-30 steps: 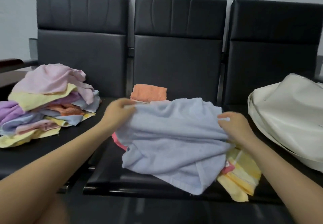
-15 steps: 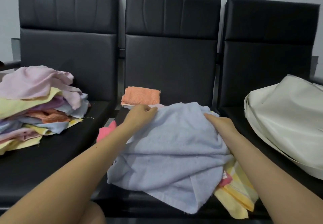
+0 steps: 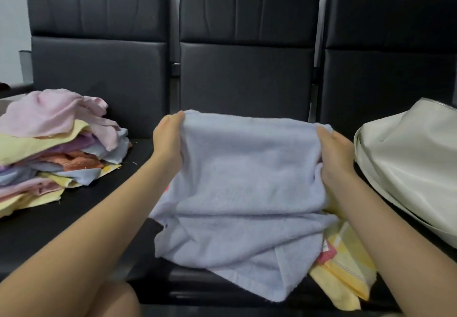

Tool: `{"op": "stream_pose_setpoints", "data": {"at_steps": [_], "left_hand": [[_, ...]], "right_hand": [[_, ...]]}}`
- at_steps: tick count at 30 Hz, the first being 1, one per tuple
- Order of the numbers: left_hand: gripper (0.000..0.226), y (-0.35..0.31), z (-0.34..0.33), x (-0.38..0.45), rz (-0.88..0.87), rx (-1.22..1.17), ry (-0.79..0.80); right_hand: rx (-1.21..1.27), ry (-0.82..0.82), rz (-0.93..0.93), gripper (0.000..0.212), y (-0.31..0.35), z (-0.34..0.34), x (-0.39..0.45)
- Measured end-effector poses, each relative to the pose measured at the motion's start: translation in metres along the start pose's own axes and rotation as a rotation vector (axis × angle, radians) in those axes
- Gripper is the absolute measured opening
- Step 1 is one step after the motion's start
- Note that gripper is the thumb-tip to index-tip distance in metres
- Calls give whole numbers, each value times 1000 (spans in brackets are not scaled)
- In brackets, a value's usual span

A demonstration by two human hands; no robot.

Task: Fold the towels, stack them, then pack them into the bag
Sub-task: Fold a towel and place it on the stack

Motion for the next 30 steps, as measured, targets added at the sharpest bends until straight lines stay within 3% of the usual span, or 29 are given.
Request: {"op": "stream_pose_setpoints", "data": {"at_steps": [4, 6, 8, 12, 14, 18, 21, 23, 25, 27, 30], "left_hand": [[33, 6, 21, 6, 1, 95, 26], [27, 13, 27, 4, 7, 282, 110], [41, 21, 33, -3, -36, 484, 202], [37, 46, 41, -15, 21, 826, 414], [28, 47, 45, -13, 88, 821, 379], [43, 43, 38, -5, 74, 795, 314], [37, 45, 24, 9, 39, 802, 273], [28, 51, 14, 16, 146, 725, 240], [44, 58, 1, 23, 272, 634, 191], [54, 65, -13, 31, 353, 762, 170], [35, 78, -34, 40, 225, 1107, 293]], "right_hand": [[-101, 98, -35, 17, -1, -5, -11], [-262, 118, -38, 16, -8, -1, -12], [-500, 165, 73, 23, -14, 4, -16], [-808, 380, 141, 33, -32, 2, -32], [-697, 391, 47, 37, -35, 3, -34], [-521, 313, -137, 47, -36, 4, -27], [-413, 228, -122, 52, -30, -2, -18], [-335, 217, -166, 48, -28, -9, -12], [-276, 288, -301, 37, -31, -22, -6], [-326, 371, -368, 35, -36, -35, 1], [-609, 377, -354, 40, -41, -44, 6]]}}
Point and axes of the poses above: each hand's wrist, its own x-axis towards the middle knuckle, its own z-axis out of the back of the hand, y = z × x, the point moved 6 cm from there along x, towards the middle knuckle, and after that the axes turned 8 degrees about -x, right-handed, at the moved point
